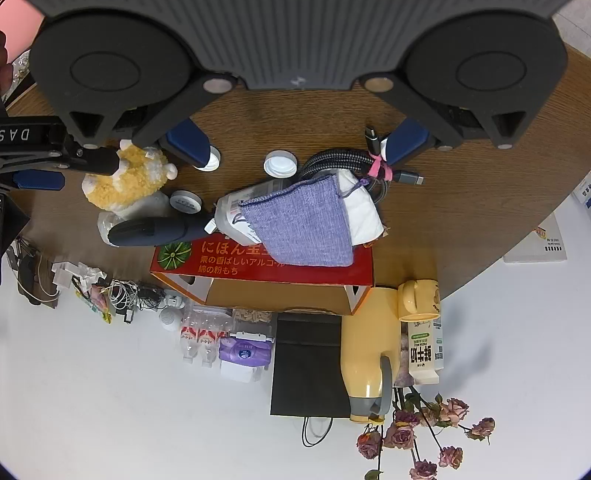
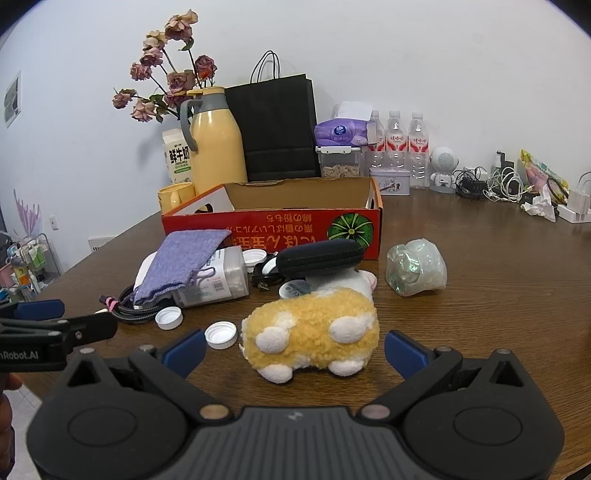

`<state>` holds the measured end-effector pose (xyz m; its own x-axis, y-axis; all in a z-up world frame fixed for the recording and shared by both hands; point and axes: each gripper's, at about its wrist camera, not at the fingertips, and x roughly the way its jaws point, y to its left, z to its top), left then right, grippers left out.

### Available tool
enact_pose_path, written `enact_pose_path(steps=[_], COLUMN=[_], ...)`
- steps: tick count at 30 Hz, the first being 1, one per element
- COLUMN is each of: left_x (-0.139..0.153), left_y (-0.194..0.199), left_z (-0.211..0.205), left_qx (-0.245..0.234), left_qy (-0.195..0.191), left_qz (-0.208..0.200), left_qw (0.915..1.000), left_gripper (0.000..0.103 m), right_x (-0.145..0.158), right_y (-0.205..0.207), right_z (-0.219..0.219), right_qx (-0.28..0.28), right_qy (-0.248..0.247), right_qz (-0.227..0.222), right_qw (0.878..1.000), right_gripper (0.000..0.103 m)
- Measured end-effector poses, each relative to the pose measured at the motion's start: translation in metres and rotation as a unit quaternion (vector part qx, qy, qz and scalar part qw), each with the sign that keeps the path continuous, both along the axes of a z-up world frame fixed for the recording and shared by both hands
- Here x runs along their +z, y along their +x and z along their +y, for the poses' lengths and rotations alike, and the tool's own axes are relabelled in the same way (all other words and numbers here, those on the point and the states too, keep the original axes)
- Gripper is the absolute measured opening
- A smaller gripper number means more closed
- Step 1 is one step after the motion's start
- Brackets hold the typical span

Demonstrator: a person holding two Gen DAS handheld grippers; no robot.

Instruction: Organize objects

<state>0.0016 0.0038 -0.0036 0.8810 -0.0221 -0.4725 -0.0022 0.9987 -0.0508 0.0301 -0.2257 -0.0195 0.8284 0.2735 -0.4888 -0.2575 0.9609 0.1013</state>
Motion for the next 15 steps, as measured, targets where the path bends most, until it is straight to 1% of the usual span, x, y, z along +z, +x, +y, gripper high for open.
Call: enact_pose_path(steps=[15], left_x=[-0.0010], left_y=[0.0009], left_z=[-0.0007], left_qx=[0.000], left_qy=[0.002], left_qz=[0.001], left_qw=[1.0000], left_gripper=[0.103], right_x=[-0.0009], right_y=[0.0003], right_z=[-0.0009], right_qx=[-0.002], right_qy=[-0.001], right_qz=[0.000], right_qw=[1.000], right_gripper=[0.103])
